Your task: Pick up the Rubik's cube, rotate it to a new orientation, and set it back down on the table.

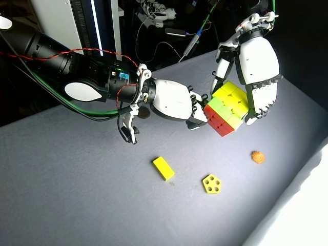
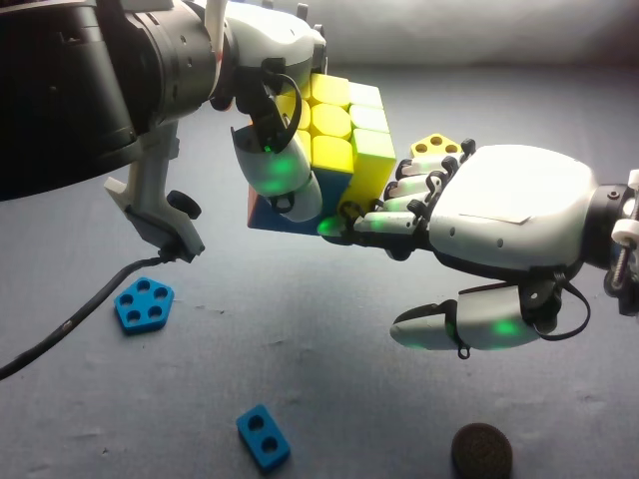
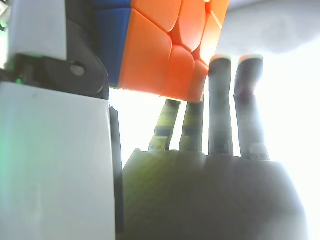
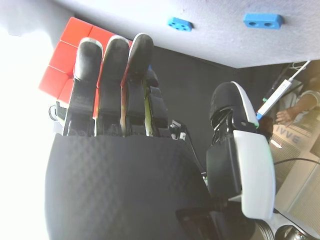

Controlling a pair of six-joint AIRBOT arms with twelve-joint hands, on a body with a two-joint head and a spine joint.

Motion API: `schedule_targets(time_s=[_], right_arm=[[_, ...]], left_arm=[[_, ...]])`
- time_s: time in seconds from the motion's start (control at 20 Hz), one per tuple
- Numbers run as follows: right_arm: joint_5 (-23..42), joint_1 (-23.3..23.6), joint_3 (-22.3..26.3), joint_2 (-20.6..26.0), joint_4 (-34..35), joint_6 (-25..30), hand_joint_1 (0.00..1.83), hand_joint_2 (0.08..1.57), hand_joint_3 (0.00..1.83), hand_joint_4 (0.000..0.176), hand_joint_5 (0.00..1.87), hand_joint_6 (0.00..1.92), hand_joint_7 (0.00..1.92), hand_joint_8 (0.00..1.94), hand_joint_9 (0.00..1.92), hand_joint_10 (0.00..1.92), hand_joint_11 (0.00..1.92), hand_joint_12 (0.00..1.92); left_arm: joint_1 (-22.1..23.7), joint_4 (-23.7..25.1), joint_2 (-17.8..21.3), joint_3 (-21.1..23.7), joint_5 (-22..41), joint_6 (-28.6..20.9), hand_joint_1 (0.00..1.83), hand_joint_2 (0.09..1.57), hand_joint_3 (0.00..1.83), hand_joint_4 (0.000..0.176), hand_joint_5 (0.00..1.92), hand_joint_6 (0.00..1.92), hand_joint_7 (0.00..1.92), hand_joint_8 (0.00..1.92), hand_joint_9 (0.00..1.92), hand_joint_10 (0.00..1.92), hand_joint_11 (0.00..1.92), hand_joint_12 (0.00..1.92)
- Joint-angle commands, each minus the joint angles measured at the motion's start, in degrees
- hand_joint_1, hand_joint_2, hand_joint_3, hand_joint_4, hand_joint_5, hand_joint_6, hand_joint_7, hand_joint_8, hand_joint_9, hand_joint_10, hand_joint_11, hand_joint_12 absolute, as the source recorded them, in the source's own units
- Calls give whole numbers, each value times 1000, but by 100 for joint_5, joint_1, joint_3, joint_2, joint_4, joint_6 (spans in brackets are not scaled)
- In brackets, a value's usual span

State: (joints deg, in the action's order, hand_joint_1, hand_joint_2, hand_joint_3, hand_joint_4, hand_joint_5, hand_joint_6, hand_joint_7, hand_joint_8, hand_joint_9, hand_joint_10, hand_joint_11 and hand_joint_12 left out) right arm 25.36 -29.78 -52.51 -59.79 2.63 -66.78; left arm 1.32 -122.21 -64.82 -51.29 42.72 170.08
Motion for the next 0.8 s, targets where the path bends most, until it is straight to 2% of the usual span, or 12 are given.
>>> schedule_targets(time_s=[0.0,0.1,0.25,0.4,0.45,0.65,0.75], right_arm=[[716,67,-57,20,128,-33,243,1244,0,0,164,11,373,1172,303,1697,221,1921],[741,64,-77,-8,198,-135,225,1247,0,0,164,9,355,1182,299,1708,226,1921],[740,42,-142,-88,502,-490,246,1243,0,0,158,6,351,1166,294,1698,201,1921],[741,23,-173,-113,536,-491,262,1247,1,0,163,5,354,1167,283,1717,188,1921],[747,19,-173,-123,536,-493,260,1244,0,0,170,7,365,1166,299,1704,205,1921],[797,-16,-172,-168,536,-499,225,1254,3,0,152,0,347,1178,290,1700,195,1921],[796,-60,-169,-182,536,-497,201,1255,3,0,151,1,365,1177,309,1698,215,1921]], left_arm=[[96,195,23,57,-303,-36,959,1463,0,23,428,1807,409,1921,265,1921,299,1921],[96,195,23,57,-302,-36,954,1466,1,27,423,1826,402,1921,278,1921,309,1921],[97,195,23,55,-302,-36,975,1453,0,17,451,1773,412,1921,283,1921,325,1921],[96,195,23,55,-302,-38,977,1451,0,16,462,1770,403,1921,276,1921,312,1921],[96,195,23,53,-302,-38,962,1460,2,22,440,1803,402,1921,278,1921,324,1921],[97,195,23,47,-302,-39,970,1455,0,18,449,1776,408,1921,285,1921,326,1921],[97,195,23,48,-302,-39,951,1468,4,26,432,1826,389,1921,260,1921,304,1921]])
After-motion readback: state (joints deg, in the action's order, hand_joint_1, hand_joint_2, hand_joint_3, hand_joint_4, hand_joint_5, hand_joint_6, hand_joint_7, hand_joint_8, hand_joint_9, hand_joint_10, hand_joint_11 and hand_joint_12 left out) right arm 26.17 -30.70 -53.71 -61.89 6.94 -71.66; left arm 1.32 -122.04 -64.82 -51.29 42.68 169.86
